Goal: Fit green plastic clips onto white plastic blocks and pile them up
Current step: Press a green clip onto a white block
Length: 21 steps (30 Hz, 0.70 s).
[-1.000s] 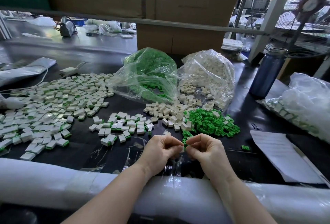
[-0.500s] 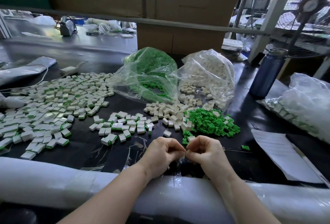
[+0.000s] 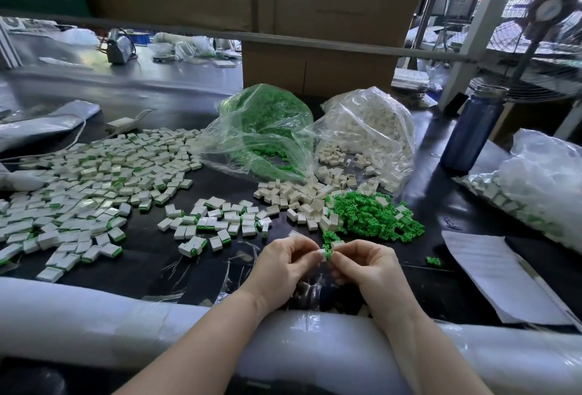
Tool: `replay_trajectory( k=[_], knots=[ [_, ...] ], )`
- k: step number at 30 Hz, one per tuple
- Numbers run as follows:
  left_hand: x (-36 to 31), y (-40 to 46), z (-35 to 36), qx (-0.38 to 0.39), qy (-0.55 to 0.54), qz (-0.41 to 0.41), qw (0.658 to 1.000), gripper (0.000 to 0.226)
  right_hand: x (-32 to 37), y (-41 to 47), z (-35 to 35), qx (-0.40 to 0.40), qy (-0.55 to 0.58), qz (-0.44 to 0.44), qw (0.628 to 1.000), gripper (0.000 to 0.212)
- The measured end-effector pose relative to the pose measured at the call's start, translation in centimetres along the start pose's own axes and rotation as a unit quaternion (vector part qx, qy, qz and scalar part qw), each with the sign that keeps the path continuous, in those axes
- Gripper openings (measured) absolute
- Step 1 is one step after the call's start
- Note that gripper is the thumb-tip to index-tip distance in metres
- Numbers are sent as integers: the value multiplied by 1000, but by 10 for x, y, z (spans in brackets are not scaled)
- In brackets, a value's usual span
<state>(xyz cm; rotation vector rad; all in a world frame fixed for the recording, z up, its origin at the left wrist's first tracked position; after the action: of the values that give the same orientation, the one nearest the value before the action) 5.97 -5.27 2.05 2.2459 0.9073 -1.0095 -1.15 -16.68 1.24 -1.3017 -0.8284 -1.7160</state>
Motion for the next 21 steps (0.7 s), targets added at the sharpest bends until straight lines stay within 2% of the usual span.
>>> replay_trajectory(
  k=[11, 18, 21],
  knots=[
    [2, -2, 7, 49, 39, -15, 998, 11, -1, -2, 12, 20, -109, 22, 994, 15],
    [0, -3, 10, 67, 56, 5, 996, 11, -3, -2, 12, 32, -135, 34, 990, 17],
    [1, -2, 8, 47, 56, 8, 997, 10, 1, -2, 13, 25, -121, 5, 992, 17]
  ],
)
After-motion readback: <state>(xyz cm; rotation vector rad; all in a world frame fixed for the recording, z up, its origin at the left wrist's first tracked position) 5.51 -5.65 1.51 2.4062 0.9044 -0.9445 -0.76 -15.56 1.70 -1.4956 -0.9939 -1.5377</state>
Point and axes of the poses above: each hand's wrist, its own y-axis towards the middle knuckle, its own z-axis out of the palm, x = y × z, the point moved 10 cm from there along y, towards the middle knuckle, and after that the axes turned 15 degrees about y, right-handed, at the moved point
